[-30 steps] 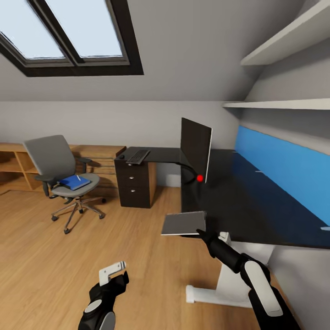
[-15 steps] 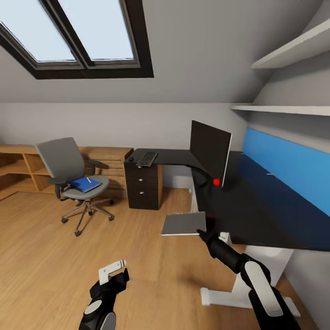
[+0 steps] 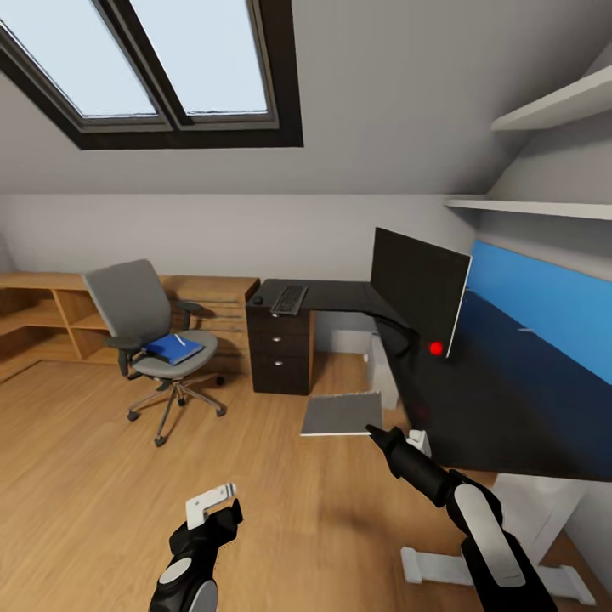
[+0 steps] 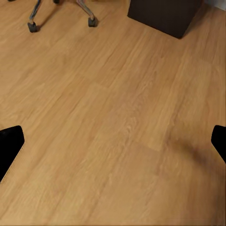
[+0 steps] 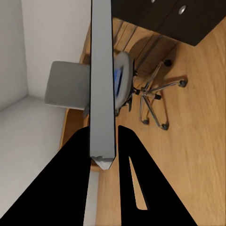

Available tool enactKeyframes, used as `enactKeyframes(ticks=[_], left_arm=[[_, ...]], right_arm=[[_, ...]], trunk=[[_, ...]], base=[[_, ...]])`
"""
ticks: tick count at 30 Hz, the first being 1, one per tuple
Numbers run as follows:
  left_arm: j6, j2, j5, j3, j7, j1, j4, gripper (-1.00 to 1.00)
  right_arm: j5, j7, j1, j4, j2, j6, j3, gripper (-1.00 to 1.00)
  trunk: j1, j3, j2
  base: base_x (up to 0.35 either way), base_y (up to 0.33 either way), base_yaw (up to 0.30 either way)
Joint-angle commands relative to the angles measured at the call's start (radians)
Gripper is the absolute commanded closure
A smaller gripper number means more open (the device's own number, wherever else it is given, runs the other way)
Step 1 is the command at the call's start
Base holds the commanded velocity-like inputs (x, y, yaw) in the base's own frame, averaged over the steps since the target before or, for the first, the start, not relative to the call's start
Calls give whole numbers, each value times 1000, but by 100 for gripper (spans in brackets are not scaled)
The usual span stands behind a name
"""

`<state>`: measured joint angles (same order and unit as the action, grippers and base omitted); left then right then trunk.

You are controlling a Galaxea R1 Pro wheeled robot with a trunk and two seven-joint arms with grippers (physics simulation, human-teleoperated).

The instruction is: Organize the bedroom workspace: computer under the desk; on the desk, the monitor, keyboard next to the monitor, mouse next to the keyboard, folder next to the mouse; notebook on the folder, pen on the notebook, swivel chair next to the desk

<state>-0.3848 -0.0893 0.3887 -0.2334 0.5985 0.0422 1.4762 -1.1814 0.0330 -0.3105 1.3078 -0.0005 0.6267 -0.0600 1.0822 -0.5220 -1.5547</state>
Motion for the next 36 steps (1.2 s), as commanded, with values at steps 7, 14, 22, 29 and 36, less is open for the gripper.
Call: enactKeyframes(ticks=[7,14,22,29,36], left_arm=[[0,2,6,-44,10,1,-37,-100],[1,2,6,-44,10,1,-37,-100],[1,2,6,-44,10,1,-37,-100],[1,2,5,-45,11,1,-37,-100],[1,2,4,-48,13,1,-37,-100]], right_arm=[[-1,4,0,1,-4,7,-4,100],[-2,4,-1,0,-3,6,-4,100],[-3,2,0,-1,-2,4,-5,100],[-3,2,-1,-1,-2,4,-6,100],[-4,3,0,-2,-3,4,-6,100]], trunk=[[0,-1,-1],[0,-1,-1],[0,-1,-1],[-3,2,6],[-30,24,55]], base=[[298,197,0],[300,201,0],[300,204,-70],[303,179,-200],[314,34,-30]])
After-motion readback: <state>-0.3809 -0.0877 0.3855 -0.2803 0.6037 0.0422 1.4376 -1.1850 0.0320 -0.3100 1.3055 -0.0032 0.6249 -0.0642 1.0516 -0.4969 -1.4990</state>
